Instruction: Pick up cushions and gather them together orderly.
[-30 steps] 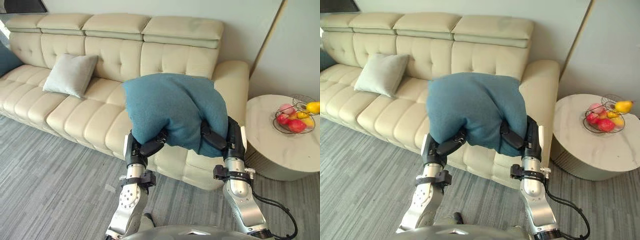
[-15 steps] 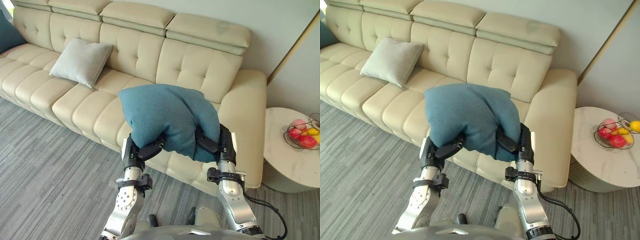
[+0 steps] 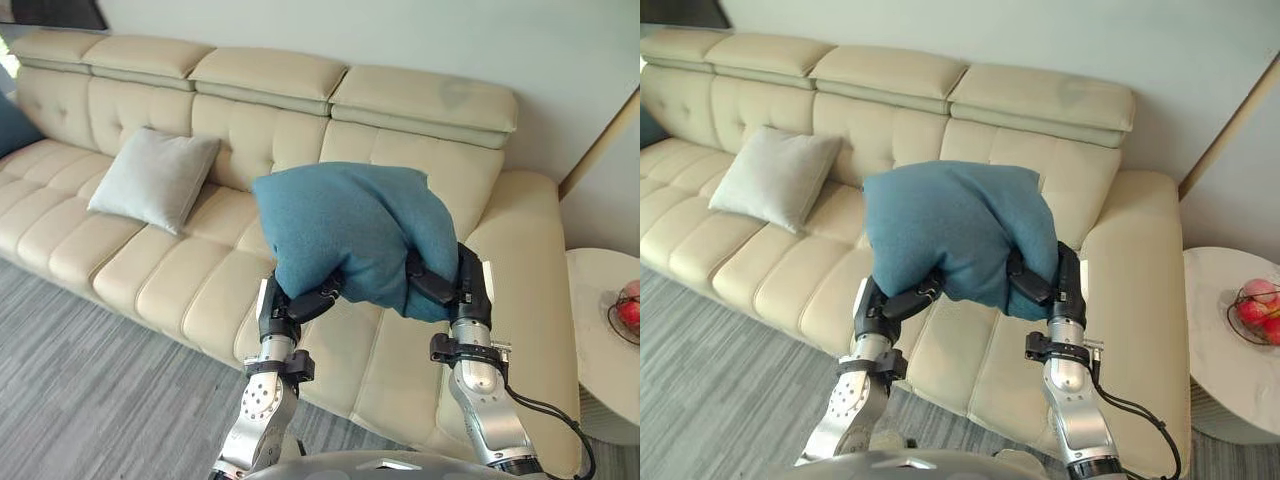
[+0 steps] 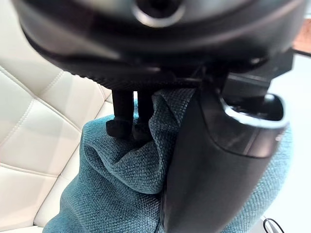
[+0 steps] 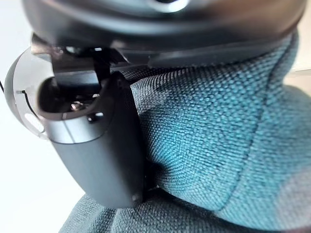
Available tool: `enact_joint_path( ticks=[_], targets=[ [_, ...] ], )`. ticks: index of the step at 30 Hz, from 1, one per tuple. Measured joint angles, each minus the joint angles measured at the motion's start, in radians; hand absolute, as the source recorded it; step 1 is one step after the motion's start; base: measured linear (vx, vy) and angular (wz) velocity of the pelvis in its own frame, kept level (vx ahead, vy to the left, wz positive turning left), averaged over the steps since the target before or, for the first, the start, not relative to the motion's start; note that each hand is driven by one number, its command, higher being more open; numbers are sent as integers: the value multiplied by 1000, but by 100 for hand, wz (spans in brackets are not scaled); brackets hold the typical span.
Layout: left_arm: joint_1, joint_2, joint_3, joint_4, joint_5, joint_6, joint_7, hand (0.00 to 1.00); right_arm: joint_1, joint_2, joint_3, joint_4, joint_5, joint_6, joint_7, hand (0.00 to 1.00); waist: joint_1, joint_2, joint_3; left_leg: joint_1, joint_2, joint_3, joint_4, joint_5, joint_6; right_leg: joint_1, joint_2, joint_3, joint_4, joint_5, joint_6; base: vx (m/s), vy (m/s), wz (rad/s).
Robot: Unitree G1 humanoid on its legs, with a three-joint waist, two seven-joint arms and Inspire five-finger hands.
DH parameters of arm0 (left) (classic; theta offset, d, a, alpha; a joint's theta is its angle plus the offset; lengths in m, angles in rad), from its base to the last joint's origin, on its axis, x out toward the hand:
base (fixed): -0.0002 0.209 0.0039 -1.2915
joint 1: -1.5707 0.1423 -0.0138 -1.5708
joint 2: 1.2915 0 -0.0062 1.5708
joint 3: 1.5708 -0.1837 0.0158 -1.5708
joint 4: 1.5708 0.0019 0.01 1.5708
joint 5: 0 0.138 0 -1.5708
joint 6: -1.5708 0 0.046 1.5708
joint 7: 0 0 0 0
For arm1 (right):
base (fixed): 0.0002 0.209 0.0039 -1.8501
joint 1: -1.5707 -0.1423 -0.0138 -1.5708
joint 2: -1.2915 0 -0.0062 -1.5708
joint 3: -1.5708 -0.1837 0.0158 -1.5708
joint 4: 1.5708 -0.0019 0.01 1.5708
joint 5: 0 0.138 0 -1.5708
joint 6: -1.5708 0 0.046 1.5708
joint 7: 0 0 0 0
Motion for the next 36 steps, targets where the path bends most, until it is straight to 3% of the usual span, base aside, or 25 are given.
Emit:
enact_joint_path(
  ticks=[1,7,14,18,22,30,32,36],
  targets=[
    [-6,29,2,19,0,5,2,0,3,39,-1,32,0,4,1,0,-3,-50,-8,12,-47,10,45,-26,11,11,-53,38,-4,-24,28,193,288,-63],
    [12,44,2,17,-1,5,2,0,5,68,-3,39,-1,13,21,0,-1,-57,1,49,-81,57,79,-93,44,-14,-89,122,50,-19,34,93,184,-36],
    [39,45,-4,14,-1,6,0,0,26,59,-2,39,-1,13,29,0,-5,-64,0,114,-67,162,-24,-80,50,-71,-86,250,5,-8,50,-32,-1,-63],
    [42,44,-7,14,-1,7,0,0,46,55,5,42,-1,13,29,0,-12,-71,-3,132,-57,209,-67,-77,49,-103,-70,318,-37,41,51,24,18,-62],
    [42,41,-7,14,0,17,0,0,47,21,16,69,-12,13,29,0,-32,-81,-9,146,-56,215,-101,-67,50,-107,-68,308,-55,67,52,50,14,-18],
    [30,50,-6,15,13,19,9,0,16,-6,38,135,-71,13,28,0,-28,-89,-12,132,-56,215,-179,-18,51,-145,-64,274,-81,120,43,0,8,-2],
    [-23,55,2,38,13,19,18,0,-49,-7,49,202,-71,14,25,0,-25,-100,-2,82,-54,221,-176,-2,54,-194,-62,272,-81,136,39,-114,24,-8],
    [-199,64,46,88,13,19,59,0,-225,-14,66,269,-71,20,0,0,-18,-119,86,-83,-38,221,-118,16,50,-336,-56,239,-76,170,36,-177,5,-5]
  ],
)
